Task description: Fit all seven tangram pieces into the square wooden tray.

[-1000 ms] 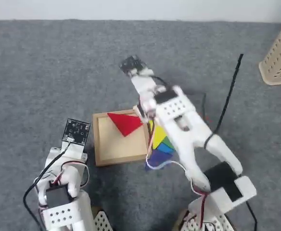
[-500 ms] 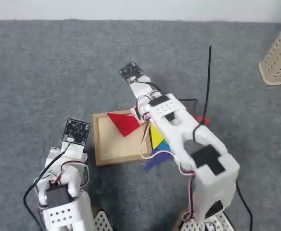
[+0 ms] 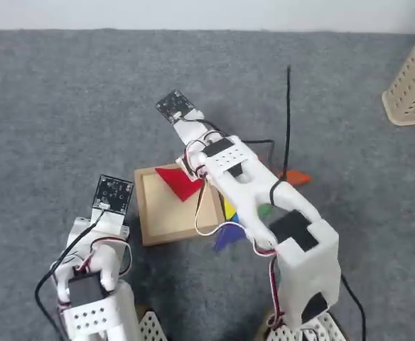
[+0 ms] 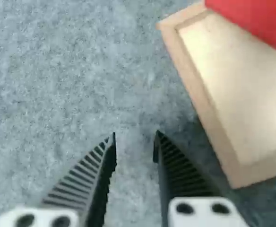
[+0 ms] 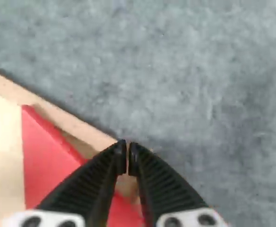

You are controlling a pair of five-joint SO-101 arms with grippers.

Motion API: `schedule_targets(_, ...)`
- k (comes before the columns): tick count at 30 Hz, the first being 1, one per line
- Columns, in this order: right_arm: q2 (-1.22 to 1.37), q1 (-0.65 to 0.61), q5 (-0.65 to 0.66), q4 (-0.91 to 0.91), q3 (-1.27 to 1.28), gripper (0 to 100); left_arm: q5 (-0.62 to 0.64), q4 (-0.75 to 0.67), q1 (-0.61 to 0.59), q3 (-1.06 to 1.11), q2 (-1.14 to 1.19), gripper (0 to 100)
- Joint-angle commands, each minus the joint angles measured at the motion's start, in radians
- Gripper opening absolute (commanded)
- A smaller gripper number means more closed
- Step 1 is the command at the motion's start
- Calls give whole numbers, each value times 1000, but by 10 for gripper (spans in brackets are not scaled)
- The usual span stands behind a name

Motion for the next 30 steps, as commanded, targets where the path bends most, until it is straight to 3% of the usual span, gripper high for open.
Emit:
schedule_targets(1, -191, 39, -32, 82, -25, 7, 8, 3, -2, -13, -23, 121)
schedule_targets(4, -311, 61, -86, 62, 92, 7, 8, 3, -2, -13, -23, 121)
schedule_targets(11, -274, 2, -25, -177, 292, 7, 8, 3, -2, -13, -23, 121)
schedule_targets(17, -84, -15, -25, -171, 163, 7, 8, 3, -2, -13, -23, 121)
schedule_targets(24, -47, -99, 40, -53, 52, 7, 8, 3, -2, -13, -23, 121)
schedule_targets(30, -171, 8, 20, 2, 38, 7, 8, 3, -2, -13, -23, 121)
